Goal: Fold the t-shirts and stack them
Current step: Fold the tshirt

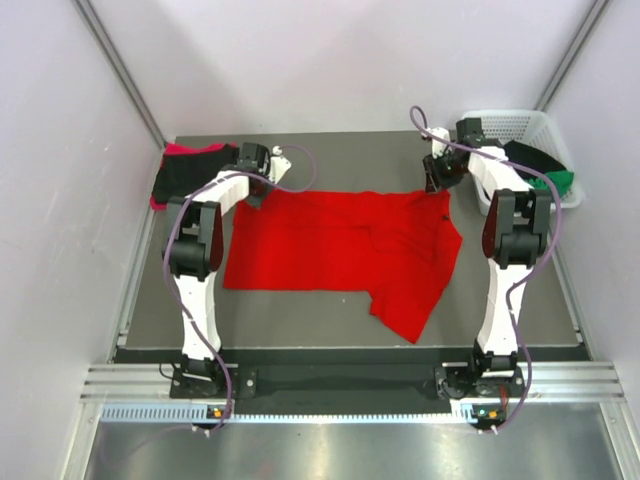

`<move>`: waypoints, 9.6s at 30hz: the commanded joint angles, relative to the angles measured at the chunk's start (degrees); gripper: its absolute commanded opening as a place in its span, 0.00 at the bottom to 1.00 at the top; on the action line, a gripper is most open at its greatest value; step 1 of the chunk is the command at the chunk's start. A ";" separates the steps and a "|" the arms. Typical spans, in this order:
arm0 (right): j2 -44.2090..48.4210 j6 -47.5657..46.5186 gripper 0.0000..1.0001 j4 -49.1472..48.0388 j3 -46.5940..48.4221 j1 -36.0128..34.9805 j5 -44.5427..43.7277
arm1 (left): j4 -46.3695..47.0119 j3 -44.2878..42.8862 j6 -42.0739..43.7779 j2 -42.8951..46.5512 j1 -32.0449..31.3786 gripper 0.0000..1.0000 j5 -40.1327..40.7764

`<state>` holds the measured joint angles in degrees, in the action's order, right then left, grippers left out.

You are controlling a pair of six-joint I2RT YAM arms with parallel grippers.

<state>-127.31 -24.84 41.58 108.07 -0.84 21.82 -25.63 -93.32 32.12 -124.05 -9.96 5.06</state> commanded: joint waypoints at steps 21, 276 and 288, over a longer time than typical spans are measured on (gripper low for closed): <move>-10.15 -2.05 0.37 -2.03 9.87 0.23 -14.18 | 1.72 -3.53 2.86 -8.57 0.37 0.24 5.31; 18.70 -21.03 0.42 5.04 -14.12 -5.93 5.75 | -9.87 6.22 6.56 19.73 1.44 0.39 -13.92; 8.66 -24.55 0.33 9.13 -12.45 -7.16 5.16 | -12.08 12.02 2.16 12.87 1.25 0.16 -16.93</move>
<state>-118.76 -47.99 49.84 93.36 -7.14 25.32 -37.93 -81.17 35.24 -111.92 -8.97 -11.09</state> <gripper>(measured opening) 0.329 0.157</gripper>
